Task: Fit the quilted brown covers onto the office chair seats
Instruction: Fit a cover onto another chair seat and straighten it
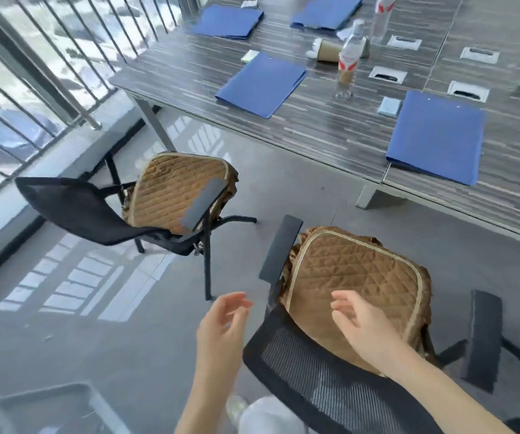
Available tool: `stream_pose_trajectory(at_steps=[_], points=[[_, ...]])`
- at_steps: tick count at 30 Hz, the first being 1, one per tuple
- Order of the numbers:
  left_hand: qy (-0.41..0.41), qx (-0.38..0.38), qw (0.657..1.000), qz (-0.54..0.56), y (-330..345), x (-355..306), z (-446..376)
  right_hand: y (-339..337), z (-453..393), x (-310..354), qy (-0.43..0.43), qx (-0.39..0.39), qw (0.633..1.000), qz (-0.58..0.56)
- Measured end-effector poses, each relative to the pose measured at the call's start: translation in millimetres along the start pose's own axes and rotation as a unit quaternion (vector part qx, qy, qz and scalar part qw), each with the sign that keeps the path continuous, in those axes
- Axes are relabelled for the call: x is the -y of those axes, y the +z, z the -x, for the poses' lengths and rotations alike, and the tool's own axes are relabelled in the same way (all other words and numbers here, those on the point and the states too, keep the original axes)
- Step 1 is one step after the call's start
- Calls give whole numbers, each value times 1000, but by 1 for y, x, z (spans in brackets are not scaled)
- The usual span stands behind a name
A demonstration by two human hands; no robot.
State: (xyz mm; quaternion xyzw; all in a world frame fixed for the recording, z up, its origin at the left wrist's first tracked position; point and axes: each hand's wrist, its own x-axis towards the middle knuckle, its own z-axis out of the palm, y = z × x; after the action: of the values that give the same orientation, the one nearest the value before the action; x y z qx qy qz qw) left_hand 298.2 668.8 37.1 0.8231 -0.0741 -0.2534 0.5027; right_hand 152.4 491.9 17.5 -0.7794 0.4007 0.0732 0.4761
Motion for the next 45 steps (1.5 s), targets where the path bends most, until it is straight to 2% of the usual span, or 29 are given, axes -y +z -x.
stream_pose_trajectory(at_steps=[6,10,15,20,29,35,45], points=[[-5,-56,998,20,-121,37,16,75,12,88,-69,17,997,33],[-26,-95,995,30,-192,67,22,132,17,132,-79,33,996,19],[-56,-168,983,40,-264,97,16,196,20,179,-103,84,990,52],[-76,-180,980,40,-305,108,-16,232,-7,233,-124,129,981,75],[-74,-147,986,26,-350,91,-147,254,-110,316,-116,122,983,74],[-50,-133,990,1,-385,49,-265,249,-200,380,-94,119,987,52],[-41,-59,996,-51,-403,6,-424,255,-310,449,-33,53,998,12]])
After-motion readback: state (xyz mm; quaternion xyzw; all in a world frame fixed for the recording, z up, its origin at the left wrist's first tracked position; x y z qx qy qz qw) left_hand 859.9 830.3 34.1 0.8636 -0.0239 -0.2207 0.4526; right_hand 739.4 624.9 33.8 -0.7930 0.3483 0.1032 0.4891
